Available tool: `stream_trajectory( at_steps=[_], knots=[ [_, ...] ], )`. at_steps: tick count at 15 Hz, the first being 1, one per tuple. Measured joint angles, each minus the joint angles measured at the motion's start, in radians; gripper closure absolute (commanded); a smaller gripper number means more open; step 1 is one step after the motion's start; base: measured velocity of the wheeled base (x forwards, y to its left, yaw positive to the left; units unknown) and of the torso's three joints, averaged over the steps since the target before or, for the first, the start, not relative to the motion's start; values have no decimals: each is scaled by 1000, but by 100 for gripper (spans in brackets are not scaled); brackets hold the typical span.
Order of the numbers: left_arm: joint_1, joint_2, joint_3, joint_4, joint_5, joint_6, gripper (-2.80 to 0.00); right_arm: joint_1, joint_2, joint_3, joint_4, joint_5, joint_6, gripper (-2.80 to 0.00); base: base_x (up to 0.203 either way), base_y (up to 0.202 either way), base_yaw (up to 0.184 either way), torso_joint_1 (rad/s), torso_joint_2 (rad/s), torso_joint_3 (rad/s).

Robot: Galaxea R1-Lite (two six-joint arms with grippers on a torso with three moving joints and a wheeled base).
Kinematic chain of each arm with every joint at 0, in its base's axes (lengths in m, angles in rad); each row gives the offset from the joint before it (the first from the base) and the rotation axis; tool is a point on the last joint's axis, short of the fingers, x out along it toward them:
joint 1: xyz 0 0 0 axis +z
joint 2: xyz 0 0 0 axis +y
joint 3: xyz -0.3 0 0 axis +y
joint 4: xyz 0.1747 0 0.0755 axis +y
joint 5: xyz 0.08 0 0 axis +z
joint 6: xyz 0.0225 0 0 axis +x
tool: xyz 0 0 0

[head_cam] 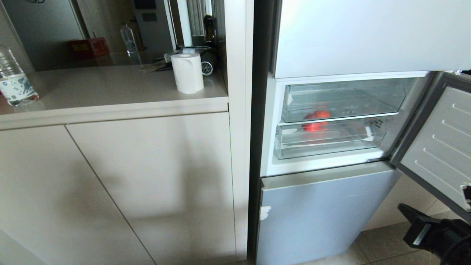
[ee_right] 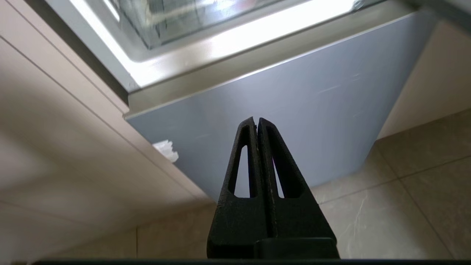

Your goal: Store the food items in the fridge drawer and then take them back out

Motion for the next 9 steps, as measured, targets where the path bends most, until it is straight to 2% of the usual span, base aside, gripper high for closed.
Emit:
stream_trajectory(
  at_steps=[2, 5, 7, 9],
  knots=[
    [0, 0, 0, 0, 0, 0, 0, 1, -148, 20, 78, -14, -18, 0, 0, 0, 0, 0, 0, 0],
    [0, 0, 0, 0, 0, 0, 0, 10, -418, 7, 225, -15, -117, 0, 0, 0, 0, 0, 0, 0],
    [0, 0, 0, 0, 0, 0, 0, 24, -628, -27, 410, -1, -214, 0, 0, 0, 0, 0, 0, 0],
    [0, 0, 0, 0, 0, 0, 0, 32, -812, -55, 701, 54, -288, 0, 0, 0, 0, 0, 0, 0]
  ],
)
